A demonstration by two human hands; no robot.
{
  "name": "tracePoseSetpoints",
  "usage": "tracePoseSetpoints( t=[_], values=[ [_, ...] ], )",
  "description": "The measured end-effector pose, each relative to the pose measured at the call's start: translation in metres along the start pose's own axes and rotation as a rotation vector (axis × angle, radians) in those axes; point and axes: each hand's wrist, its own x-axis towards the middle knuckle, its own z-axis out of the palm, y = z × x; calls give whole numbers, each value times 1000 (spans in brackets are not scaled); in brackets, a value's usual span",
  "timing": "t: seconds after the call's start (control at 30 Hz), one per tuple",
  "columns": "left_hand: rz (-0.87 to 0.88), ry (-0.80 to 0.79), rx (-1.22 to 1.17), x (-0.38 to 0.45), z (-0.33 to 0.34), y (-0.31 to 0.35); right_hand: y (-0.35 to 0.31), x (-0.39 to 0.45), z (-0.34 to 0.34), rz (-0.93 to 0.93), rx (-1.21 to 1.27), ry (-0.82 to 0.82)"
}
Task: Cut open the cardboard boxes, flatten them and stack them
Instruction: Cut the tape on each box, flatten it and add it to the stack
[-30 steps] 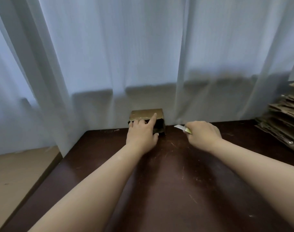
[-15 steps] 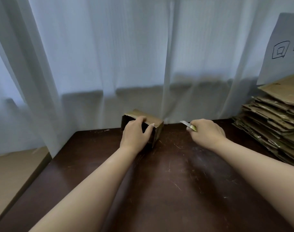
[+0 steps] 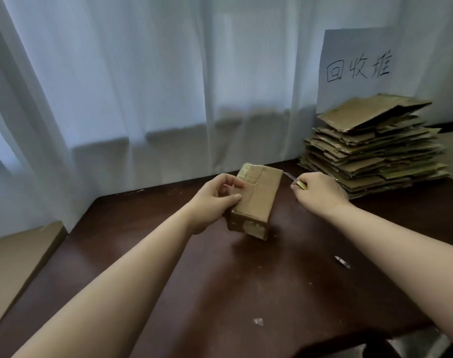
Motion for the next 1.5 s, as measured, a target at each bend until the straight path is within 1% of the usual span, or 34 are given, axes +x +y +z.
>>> tracePoseSetpoints(
  t=[0.1, 0.23, 0.3, 0.37, 0.43, 0.47, 0.57, 0.63, 0.7, 0.73, 0.8, 0.87, 1.0, 1.13, 1.33, 1.5],
  values=[
    [9, -84, 125, 5, 25, 8, 27, -16, -14, 57, 4, 6],
    [-16, -31, 384, 19, 50, 11, 56, -36, -23, 149, -15, -30],
    [-15, -2, 553, 25, 55, 11, 65, -42, -25, 172, -1, -61],
    [45, 67, 694, 27, 58, 16, 70, -46, -26, 192, 40, -84],
    [138, 122, 723, 25, 63, 25, 73, -47, -23, 200, 93, -87],
    [176, 119, 725, 25, 67, 30, 73, -48, -21, 203, 110, -87],
    [193, 19, 767, 22, 85, 40, 76, -47, -11, 211, 136, -95],
    [155, -38, 846, 23, 99, 41, 77, -47, -5, 217, 166, -101],
    [73, -85, 928, 28, 108, 39, 79, -46, 1, 233, 213, -96],
    [19, -111, 931, 31, 110, 37, 80, -45, 3, 242, 240, -91],
    [-73, -151, 823, 38, 107, 33, 83, -41, 8, 257, 300, -79],
    [-105, -166, 709, 43, 102, 27, 84, -36, 14, 260, 364, -60],
    [-93, -154, 642, 46, 100, 18, 80, -25, 26, 272, 448, -46],
    [-72, -135, 575, 45, 99, 12, 76, -15, 33, 307, 422, -87],
    [-60, -123, 565, 46, 101, 9, 67, -4, 40, 331, 454, -103],
    [-63, -122, 556, 46, 101, 8, 66, 4, 48, 390, 466, -87]
  ],
)
